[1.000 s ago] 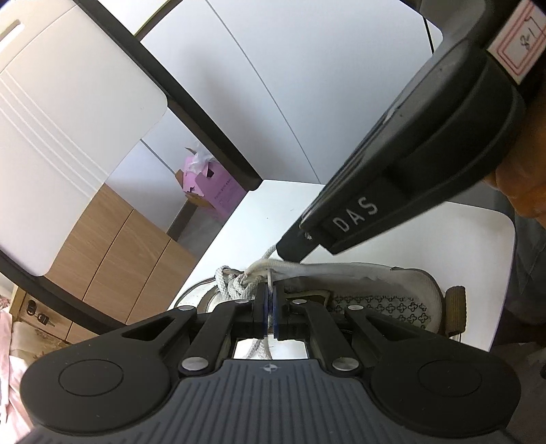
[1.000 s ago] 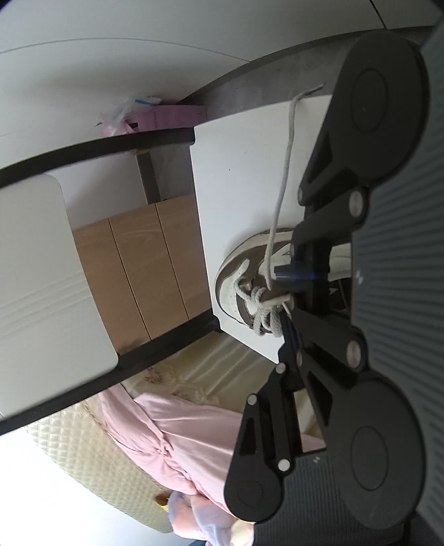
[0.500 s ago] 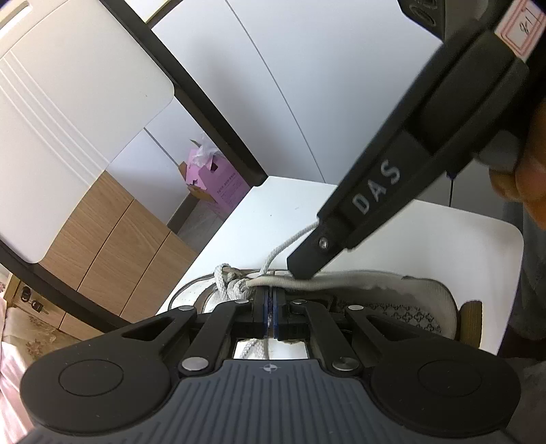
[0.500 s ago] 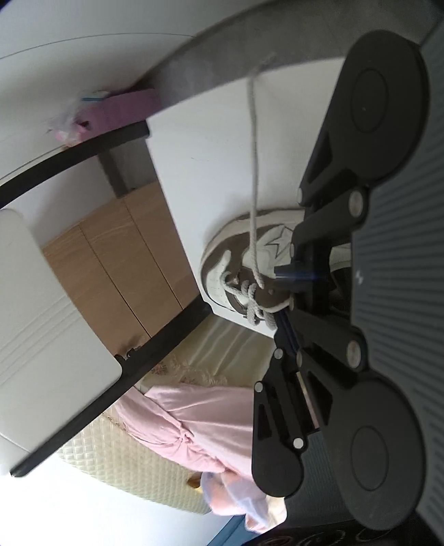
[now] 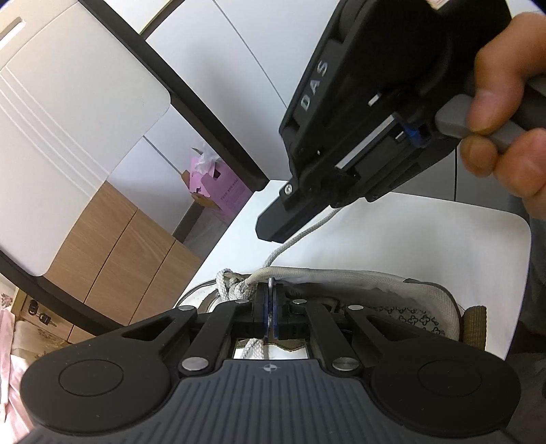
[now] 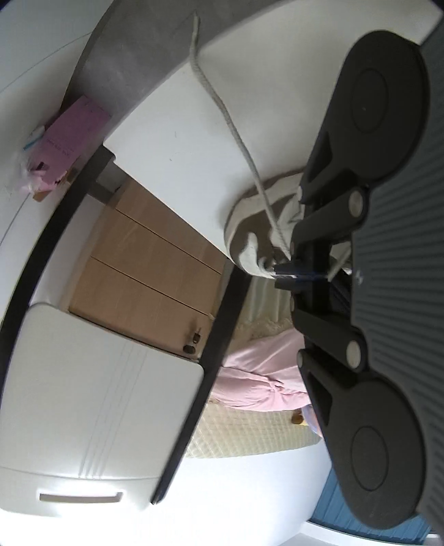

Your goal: Lace up shoes with both hands

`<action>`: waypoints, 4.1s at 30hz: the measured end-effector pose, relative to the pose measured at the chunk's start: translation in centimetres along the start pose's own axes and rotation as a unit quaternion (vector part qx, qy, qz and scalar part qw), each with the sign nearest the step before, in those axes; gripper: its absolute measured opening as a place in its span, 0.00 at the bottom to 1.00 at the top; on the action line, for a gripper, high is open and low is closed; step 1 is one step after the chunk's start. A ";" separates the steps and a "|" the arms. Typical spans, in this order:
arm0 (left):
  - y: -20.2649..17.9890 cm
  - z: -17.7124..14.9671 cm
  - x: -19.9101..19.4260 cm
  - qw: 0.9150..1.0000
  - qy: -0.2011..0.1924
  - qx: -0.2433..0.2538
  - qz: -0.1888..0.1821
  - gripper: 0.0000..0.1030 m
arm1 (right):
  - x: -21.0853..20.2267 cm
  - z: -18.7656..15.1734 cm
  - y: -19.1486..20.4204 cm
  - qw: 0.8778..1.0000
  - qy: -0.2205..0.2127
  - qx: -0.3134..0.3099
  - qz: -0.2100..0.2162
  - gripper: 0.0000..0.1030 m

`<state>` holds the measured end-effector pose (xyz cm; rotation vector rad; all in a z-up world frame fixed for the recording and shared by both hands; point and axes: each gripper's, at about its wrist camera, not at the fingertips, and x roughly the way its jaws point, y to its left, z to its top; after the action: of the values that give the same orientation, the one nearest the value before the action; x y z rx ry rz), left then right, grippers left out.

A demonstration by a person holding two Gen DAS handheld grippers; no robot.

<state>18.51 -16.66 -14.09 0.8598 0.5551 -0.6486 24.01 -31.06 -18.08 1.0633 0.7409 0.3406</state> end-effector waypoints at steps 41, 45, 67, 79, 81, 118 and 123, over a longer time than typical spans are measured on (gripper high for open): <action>7.4 -8.6 -1.3 0.999 -0.001 0.014 0.035 0.34 | 1.0 0.1 -1.6 0.999 0.004 0.037 0.009 0.01; 8.2 -9.8 -1.2 0.999 0.002 0.021 0.047 0.33 | 1.0 0.1 -1.6 0.999 0.003 0.039 0.012 0.01; 11.5 -11.1 1.2 1.000 0.011 0.000 0.024 0.05 | 1.1 -0.5 -2.5 0.994 -0.001 0.102 0.040 0.09; 12.8 -12.2 2.7 0.999 0.009 -0.017 0.039 0.05 | 1.1 -0.9 -2.0 0.995 -0.010 0.092 0.039 0.21; 12.8 -11.4 3.6 0.999 0.010 -0.022 0.041 0.05 | 1.2 -0.9 -2.0 0.995 -0.012 0.092 0.033 0.21; 13.8 -9.9 2.8 0.969 0.012 -0.198 0.150 0.38 | -2.7 -0.9 -1.4 0.994 -0.092 0.058 -0.005 0.41; 7.6 -6.2 4.1 0.962 0.020 -0.221 0.157 0.09 | 0.4 -1.0 -1.1 0.996 -0.068 0.047 -0.030 0.10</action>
<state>25.57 -9.05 -16.36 0.5218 0.5577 -0.2025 23.50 -30.73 -19.47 1.1383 0.6704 0.1821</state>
